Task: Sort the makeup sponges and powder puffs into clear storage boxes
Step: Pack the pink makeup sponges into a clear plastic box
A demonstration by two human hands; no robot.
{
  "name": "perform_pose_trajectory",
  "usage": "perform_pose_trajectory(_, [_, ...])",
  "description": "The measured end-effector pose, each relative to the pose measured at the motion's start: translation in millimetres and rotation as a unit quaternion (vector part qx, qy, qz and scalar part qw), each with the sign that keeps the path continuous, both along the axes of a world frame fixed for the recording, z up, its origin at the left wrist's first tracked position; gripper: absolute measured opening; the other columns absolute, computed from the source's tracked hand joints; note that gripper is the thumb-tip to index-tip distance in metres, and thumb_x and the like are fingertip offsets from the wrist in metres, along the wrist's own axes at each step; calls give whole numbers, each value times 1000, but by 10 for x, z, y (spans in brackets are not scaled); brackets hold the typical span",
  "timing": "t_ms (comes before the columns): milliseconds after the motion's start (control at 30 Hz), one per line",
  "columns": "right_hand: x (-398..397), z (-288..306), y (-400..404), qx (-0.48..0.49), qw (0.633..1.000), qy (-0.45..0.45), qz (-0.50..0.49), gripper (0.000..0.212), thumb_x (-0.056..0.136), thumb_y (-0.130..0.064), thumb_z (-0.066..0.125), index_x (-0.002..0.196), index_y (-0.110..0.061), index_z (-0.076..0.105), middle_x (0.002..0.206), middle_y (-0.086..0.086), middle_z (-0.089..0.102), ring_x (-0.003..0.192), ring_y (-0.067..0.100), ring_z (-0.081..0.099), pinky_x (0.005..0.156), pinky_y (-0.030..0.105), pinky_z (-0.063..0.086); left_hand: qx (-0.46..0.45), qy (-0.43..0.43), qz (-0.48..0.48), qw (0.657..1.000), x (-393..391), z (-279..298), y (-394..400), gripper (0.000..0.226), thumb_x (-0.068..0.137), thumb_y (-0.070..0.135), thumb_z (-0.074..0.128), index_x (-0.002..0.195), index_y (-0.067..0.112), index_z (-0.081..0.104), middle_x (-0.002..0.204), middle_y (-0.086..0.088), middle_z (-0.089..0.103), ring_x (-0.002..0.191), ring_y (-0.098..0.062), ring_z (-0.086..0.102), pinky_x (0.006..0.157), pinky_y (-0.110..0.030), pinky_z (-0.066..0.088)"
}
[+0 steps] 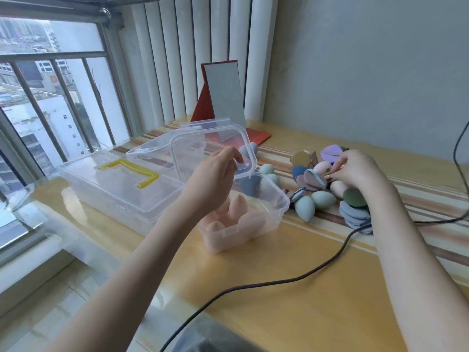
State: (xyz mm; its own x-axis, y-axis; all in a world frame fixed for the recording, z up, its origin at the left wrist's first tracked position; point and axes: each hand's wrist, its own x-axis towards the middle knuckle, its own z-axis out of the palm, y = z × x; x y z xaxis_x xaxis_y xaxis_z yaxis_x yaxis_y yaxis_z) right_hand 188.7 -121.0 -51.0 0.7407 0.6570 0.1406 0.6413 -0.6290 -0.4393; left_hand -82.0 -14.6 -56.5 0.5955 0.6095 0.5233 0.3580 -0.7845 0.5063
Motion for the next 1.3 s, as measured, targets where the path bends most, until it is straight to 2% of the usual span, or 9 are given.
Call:
perform_pose_trajectory(133, [-110,-105,-8,-90,994,-55,-12,21,82,-7,55,92,-17,70,112,11,66,104,33,59,84,32,51,-5,44,-27,999,119,25,17,26,95,4,37,102,16,59,104,-5,63,91,-21,58,81,-34,50])
perform_pose_trajectory(300, [-223,-132,11,-86,993,-78,14,28,77,6,51,81,-13,71,105,17,68,101,33,59,74,33,44,-14,55,-23,998,32,-24,69,33,89,-6,38,90,19,60,91,4,61,87,-16,57,72,-18,42])
perform_pose_trajectory(400, [-273,-125,1,-20,998,-67,8,26,83,0,51,71,-21,60,102,14,67,100,34,57,78,33,45,-19,61,-15,998,-55,-58,79,32,87,-7,39,87,19,59,92,3,60,87,-16,56,74,-20,39])
perform_pose_trajectory(533, [-624,-7,101,114,988,-94,49,27,81,2,47,91,-17,64,96,7,65,90,28,56,68,32,42,-6,119,-16,993,-113,-6,85,32,85,-7,43,93,14,66,97,0,63,88,-14,54,77,-18,37])
perform_pose_trajectory(600, [-911,92,191,135,979,-57,141,29,82,3,49,88,-20,66,88,3,66,84,23,57,67,30,43,8,140,-21,990,-128,44,83,27,86,-3,49,97,12,68,100,-2,65,86,-12,53,77,-19,40])
perform_pose_trajectory(700, [-1295,123,299,22,963,-8,268,22,85,-5,61,88,-27,65,90,-1,62,85,19,59,77,29,49,15,213,-21,977,-144,106,97,21,83,8,63,103,13,68,101,-2,66,84,-13,55,74,-21,44])
perform_pose_trajectory(867, [-1566,-2,419,-156,957,-15,245,26,85,-28,64,105,-12,62,94,8,57,81,24,57,58,28,40,19,302,12,953,-103,140,58,37,75,18,74,111,17,65,103,-1,63,93,-19,57,80,-33,52])
perform_pose_trajectory(1067, [-1469,-38,340,-79,946,142,281,34,74,-28,74,98,-25,50,90,-2,61,74,11,58,56,27,39,46,301,37,952,-127,105,18,23,76,20,71,99,17,70,96,-1,65,89,-19,58,68,-27,41])
perform_pose_trajectory(1300, [-1463,-46,325,-30,906,209,366,30,72,-4,74,88,-27,62,89,-8,66,67,-4,61,60,13,49,64,283,41,956,-131,72,-7,16,82,10,57,90,4,70,92,-10,63,84,-27,60,71,-37,54])
